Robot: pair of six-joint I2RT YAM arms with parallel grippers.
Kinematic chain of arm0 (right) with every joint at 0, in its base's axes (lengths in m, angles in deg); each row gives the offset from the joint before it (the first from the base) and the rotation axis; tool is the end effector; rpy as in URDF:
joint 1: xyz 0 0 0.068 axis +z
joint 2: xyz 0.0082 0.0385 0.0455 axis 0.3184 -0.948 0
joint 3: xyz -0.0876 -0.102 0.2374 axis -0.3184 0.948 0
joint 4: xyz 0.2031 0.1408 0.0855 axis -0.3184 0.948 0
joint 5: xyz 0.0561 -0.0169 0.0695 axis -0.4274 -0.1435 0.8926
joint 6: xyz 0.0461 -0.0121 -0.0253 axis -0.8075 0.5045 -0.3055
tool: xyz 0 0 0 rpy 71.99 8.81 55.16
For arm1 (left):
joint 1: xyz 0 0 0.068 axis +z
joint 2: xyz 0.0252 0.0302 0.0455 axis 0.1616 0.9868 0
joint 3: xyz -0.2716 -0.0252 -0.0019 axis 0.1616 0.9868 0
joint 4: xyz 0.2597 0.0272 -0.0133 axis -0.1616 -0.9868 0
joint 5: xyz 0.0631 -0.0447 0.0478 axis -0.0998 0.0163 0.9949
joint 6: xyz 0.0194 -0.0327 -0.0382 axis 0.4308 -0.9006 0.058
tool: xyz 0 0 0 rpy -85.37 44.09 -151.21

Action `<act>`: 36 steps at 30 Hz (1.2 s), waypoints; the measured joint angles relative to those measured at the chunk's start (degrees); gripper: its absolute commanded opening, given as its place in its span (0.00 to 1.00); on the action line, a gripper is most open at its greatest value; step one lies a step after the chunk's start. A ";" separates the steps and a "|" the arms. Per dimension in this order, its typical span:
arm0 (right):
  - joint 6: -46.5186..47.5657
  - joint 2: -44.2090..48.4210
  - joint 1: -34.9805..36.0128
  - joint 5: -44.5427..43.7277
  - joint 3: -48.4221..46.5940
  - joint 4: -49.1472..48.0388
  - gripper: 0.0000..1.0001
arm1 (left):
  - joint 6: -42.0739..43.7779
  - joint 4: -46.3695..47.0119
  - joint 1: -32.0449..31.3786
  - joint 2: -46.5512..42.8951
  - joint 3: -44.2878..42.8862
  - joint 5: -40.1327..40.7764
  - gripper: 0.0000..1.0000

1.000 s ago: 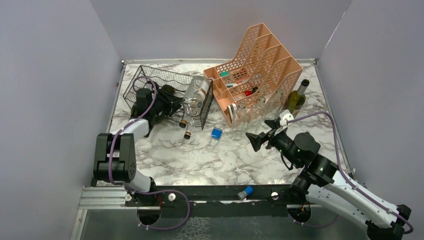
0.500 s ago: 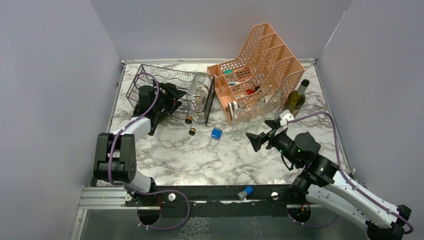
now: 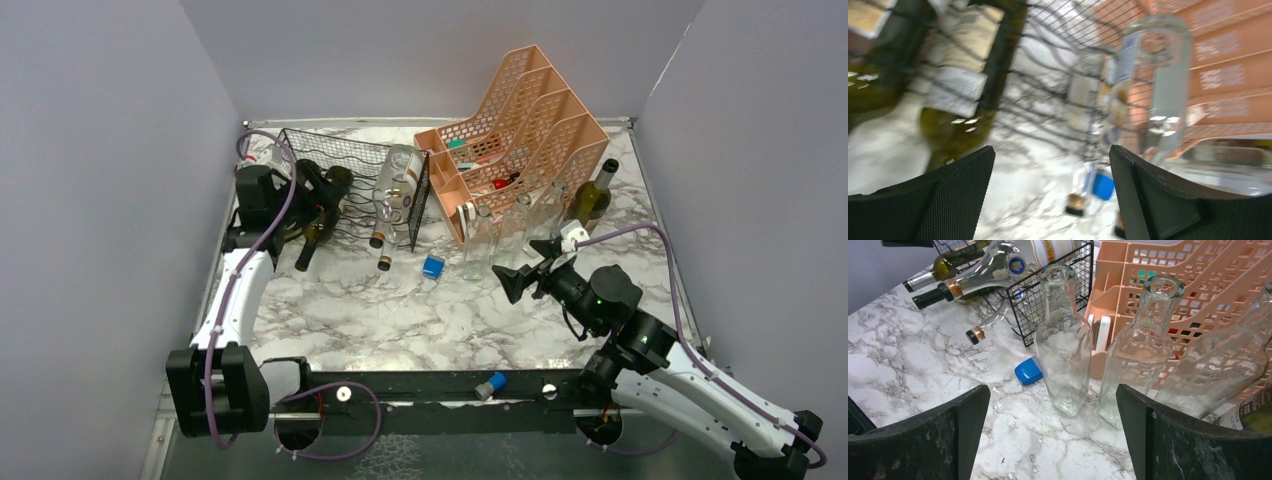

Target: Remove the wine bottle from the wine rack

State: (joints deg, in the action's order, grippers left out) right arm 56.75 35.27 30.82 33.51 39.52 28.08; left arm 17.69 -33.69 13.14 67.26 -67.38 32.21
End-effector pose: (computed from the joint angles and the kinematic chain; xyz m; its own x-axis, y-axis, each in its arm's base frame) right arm 0.0974 0.1006 0.2978 -0.0995 -0.0218 -0.9948 -0.5771 0.8157 0.0398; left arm 0.2630 0.0039 0.2937 -0.5425 -0.5381 -0.6451 -0.0171 0.7748 -0.6319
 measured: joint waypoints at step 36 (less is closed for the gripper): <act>-0.70 2.95 0.00 0.79 0.76 -0.42 1.00 | 10.16 3.74 16.39 12.87 13.14 -9.79 0.57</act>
State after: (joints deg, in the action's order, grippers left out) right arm 56.05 38.22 30.82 34.30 40.29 27.67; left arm 27.85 -29.96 29.53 80.14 -54.25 22.42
